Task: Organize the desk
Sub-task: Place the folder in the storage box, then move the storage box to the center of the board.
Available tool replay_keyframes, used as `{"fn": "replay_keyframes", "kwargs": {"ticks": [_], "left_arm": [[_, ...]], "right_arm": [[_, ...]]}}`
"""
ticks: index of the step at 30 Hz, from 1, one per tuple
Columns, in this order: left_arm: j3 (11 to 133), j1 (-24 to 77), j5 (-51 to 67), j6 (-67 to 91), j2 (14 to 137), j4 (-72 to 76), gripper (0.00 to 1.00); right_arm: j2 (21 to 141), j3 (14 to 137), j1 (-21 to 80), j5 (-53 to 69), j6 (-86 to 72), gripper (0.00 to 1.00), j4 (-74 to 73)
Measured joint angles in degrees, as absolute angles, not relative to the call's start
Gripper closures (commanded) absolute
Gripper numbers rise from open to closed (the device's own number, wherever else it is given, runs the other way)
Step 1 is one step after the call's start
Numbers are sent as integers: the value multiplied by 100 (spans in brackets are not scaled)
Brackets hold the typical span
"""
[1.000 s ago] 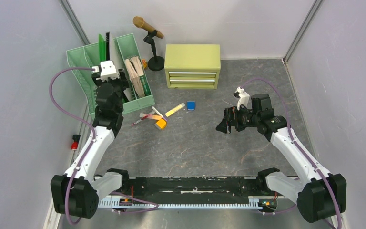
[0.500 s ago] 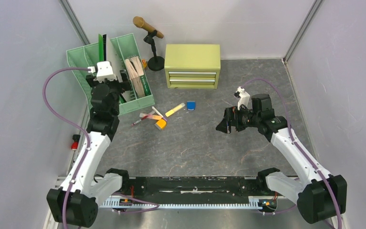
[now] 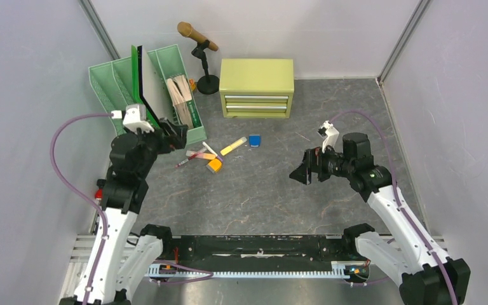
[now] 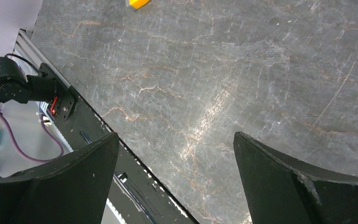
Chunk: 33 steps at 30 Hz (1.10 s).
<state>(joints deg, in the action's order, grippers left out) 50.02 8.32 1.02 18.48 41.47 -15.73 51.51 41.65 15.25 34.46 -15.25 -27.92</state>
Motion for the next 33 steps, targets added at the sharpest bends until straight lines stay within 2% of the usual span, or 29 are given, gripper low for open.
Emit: {"fn": "replay_keyframes", "kwargs": {"ticks": [7, 16, 24, 33], "left_arm": [[4104, 832, 867, 3087, 3221, -2904, 0], [2735, 832, 1721, 4501, 3026, -3726, 0], [3074, 832, 2121, 4556, 3035, -3760, 0], [3597, 832, 2239, 3538, 3148, -3887, 0]], "right_arm": [[4646, 3686, 1525, 3472, -1594, 1, -3140], [4213, 3315, 1525, 3221, -1780, 1, -3256], [4222, 3155, 1525, 3218, -2231, 1, -2869], [4565, 2950, 1525, 3232, -2296, 1, -2370]]}}
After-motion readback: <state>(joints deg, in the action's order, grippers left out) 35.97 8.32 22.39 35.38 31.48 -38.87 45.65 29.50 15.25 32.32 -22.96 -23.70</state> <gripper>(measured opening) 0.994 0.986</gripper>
